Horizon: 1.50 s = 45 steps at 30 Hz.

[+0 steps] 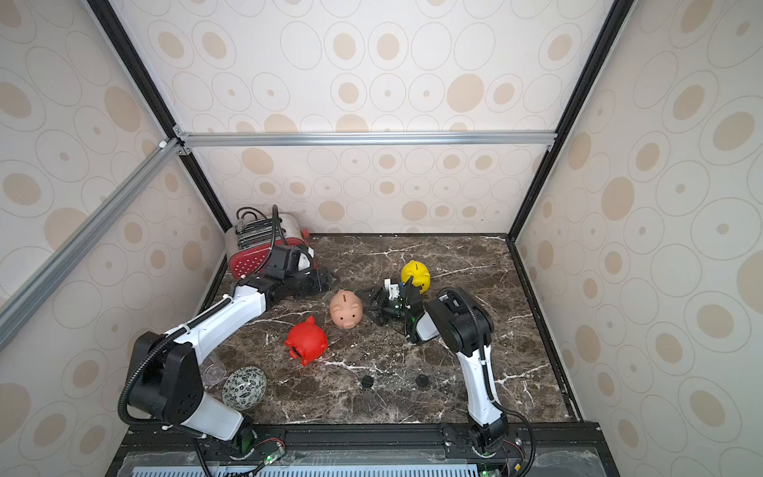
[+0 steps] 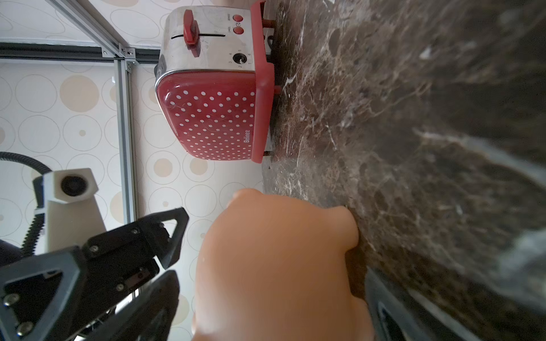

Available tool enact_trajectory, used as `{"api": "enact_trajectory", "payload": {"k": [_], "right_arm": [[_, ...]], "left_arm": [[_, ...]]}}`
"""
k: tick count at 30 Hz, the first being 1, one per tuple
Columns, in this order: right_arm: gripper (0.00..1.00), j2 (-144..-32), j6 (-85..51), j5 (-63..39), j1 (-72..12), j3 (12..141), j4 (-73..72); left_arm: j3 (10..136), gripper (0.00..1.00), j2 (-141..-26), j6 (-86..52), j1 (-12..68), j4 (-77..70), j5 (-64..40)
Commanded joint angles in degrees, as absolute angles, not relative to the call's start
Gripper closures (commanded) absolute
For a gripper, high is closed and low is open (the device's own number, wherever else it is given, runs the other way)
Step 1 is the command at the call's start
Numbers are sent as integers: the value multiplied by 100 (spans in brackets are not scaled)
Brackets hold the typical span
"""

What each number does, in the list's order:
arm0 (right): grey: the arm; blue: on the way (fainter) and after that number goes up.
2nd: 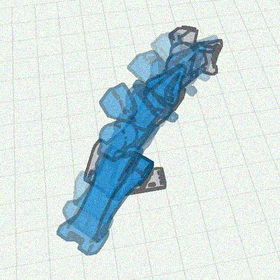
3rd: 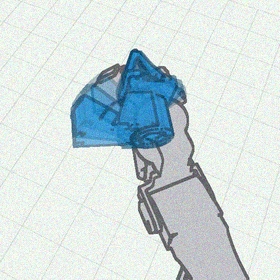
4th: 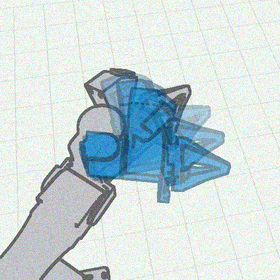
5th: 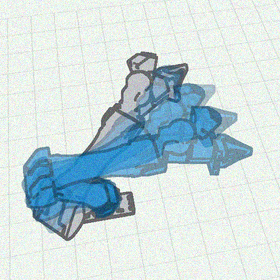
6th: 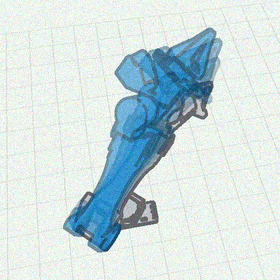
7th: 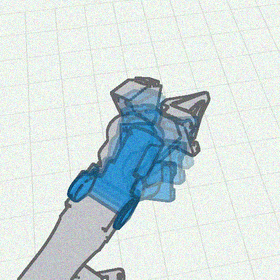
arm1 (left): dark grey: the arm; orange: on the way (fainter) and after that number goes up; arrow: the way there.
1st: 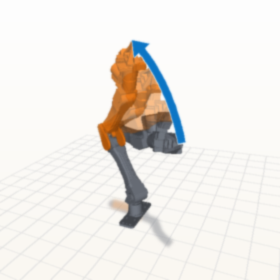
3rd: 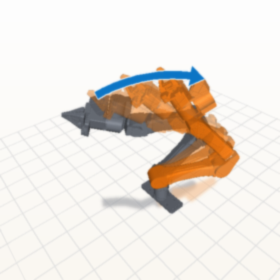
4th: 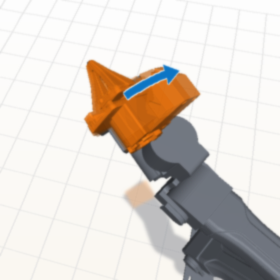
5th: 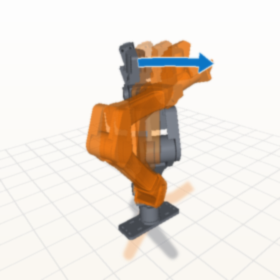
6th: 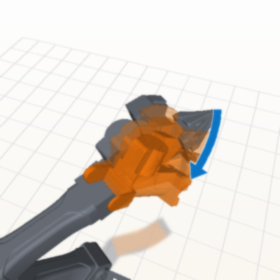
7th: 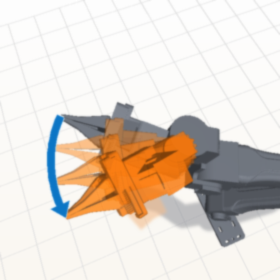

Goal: Close piggy banks
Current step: Turn over the piggy bank at the center of the board.

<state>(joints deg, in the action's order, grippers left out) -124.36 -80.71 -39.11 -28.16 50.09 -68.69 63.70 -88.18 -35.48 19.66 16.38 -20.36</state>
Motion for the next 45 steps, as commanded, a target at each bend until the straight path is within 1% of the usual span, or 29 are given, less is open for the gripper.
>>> {"api": "enact_trajectory", "payload": {"k": [1, 7, 18, 27, 31, 37, 45], "right_arm": [[0, -12313, -8073, -3990, -2813, 5001, -6750], [0, -12274, -8046, -4003, -2821, 5001, -6716], [0, -12261, -8196, -4043, -2945, 5123, -6785], [0, -12335, -8259, -4085, -3071, 5253, -6772], [0, -12311, -8458, -4137, -3085, 5293, -6939], [0, -11882, -8543, -4202, -3077, 5140, -7005], [0, -11008, -8278, -4210, -2868, 4572, -6723]], "left_arm": [[6176, 13, -8780, -3506, 1975, 1680, -2579], [5882, 15, -8767, -3450, 1973, 1662, -2699], [6092, 19, -9370, -3564, 2000, 1324, -3114], [6022, 21, -9554, -3595, 2002, 1159, -3173], [6055, 23, -9653, -3656, 1998, 1029, -3284], [6141, 27, -9807, -3796, 2060, 784, -3532], [6311, 29, -10086, -3830, 2245, 705, -3532]]}}
